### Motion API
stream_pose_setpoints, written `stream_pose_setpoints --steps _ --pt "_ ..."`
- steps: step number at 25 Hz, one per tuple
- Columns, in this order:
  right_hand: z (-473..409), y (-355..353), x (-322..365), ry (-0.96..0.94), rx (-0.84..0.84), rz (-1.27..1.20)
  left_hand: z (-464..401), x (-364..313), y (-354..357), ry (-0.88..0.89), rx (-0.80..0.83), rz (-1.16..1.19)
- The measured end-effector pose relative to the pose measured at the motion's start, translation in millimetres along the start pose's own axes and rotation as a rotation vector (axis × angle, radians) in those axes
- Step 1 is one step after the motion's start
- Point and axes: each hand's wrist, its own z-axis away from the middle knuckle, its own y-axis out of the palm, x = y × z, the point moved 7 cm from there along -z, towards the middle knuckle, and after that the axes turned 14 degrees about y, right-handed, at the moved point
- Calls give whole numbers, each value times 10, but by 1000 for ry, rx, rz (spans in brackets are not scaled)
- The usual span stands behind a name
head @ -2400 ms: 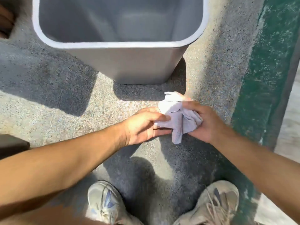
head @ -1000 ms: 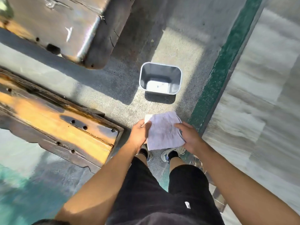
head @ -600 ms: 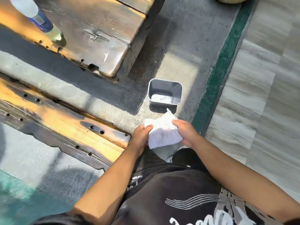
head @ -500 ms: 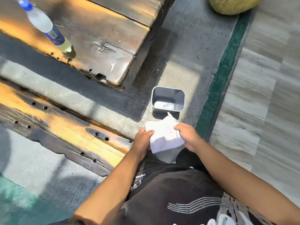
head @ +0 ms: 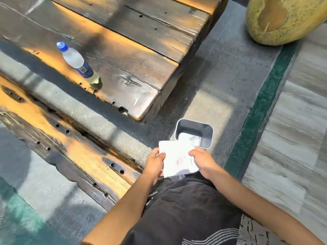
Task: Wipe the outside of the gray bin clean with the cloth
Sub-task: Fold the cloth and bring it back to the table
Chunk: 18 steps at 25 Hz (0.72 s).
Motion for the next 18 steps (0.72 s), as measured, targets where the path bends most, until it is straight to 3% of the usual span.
stream_pose_setpoints --steps 10,18 --pt "-205 281 1478 38 216 270 -433 -808 -23 160 -332 79" --pt "-536 924 2059 227 259 403 -998 -1138 -372 159 -332 119"
